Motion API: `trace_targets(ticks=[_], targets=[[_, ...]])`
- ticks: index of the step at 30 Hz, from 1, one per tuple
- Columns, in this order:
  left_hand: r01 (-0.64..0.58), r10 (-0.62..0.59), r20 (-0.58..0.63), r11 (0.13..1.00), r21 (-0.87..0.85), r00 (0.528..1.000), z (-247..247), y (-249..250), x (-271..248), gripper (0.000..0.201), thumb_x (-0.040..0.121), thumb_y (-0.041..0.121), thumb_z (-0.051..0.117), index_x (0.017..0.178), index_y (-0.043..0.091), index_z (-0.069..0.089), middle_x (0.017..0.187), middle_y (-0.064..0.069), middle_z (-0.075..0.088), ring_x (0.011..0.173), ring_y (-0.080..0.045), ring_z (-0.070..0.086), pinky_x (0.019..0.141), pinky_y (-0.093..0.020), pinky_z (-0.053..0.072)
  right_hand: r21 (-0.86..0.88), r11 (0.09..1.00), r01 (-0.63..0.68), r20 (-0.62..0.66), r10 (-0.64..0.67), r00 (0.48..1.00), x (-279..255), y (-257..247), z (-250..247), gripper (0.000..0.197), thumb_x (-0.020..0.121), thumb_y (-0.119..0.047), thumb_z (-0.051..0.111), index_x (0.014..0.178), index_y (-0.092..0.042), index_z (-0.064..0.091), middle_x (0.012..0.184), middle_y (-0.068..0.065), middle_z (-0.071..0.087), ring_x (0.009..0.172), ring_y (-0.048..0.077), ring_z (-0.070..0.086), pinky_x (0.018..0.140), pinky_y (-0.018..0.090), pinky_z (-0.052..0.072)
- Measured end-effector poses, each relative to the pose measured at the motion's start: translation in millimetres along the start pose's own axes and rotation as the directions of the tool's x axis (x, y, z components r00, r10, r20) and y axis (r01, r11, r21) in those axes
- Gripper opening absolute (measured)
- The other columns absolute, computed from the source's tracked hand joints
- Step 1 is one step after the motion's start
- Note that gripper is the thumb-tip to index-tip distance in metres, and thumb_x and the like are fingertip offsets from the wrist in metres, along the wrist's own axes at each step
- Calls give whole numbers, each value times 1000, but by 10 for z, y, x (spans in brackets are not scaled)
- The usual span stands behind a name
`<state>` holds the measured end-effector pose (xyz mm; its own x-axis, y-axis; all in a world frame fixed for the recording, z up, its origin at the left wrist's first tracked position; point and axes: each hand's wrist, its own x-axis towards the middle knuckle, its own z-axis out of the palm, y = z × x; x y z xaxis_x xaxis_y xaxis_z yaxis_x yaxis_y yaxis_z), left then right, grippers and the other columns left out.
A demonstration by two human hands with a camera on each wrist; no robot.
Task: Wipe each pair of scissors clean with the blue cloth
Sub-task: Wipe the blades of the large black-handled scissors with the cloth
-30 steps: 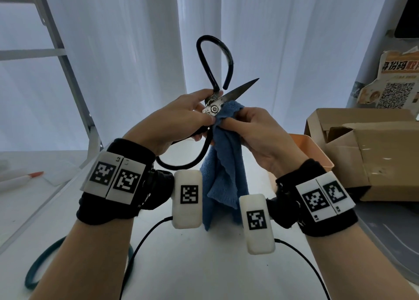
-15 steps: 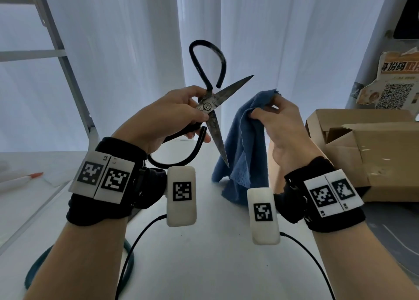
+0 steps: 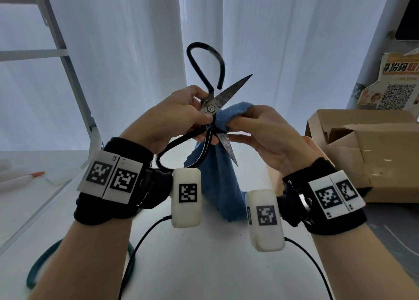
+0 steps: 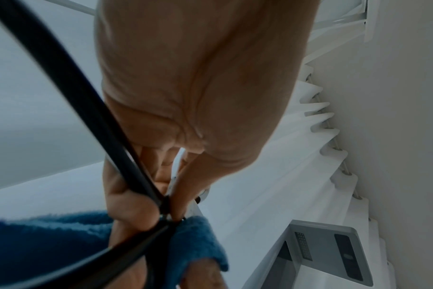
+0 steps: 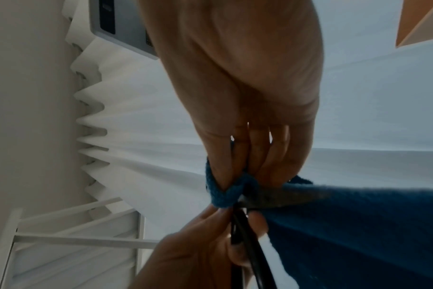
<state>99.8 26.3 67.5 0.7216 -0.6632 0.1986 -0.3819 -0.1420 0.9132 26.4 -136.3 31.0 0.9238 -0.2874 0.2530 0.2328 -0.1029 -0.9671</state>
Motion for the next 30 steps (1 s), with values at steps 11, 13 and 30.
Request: trace_targets(ticks=[11, 13, 30], targets=[[12, -14, 52, 999, 31, 999, 69, -4, 8, 31, 96, -5, 56, 124, 8, 51, 94, -7, 56, 69, -31, 75, 58, -26, 59, -171, 985, -27, -36, 21, 999, 17, -14, 3, 30, 83, 12, 64, 105, -8, 72, 96, 7, 73, 68, -3, 62, 56, 5, 43], [3, -5, 45, 999, 36, 999, 62, -14, 14, 30, 97, -3, 57, 124, 9, 52, 93, -7, 56, 66, -27, 75, 59, -26, 59, -166, 986, -26, -37, 20, 999, 5, 0, 15, 22, 85, 3, 68, 101, -12, 73, 90, 1, 72, 64, -8, 60, 55, 4, 41], [6, -11, 34, 990, 139, 999, 28, -53, 37, 22, 99, 5, 56, 118, 16, 54, 102, -11, 57, 69, -31, 75, 64, -32, 62, -232, 972, -37, 35, 47, 998, -4, 0, 29, 26, 91, 6, 59, 112, -1, 71, 91, 1, 70, 60, -15, 58, 53, -1, 37]])
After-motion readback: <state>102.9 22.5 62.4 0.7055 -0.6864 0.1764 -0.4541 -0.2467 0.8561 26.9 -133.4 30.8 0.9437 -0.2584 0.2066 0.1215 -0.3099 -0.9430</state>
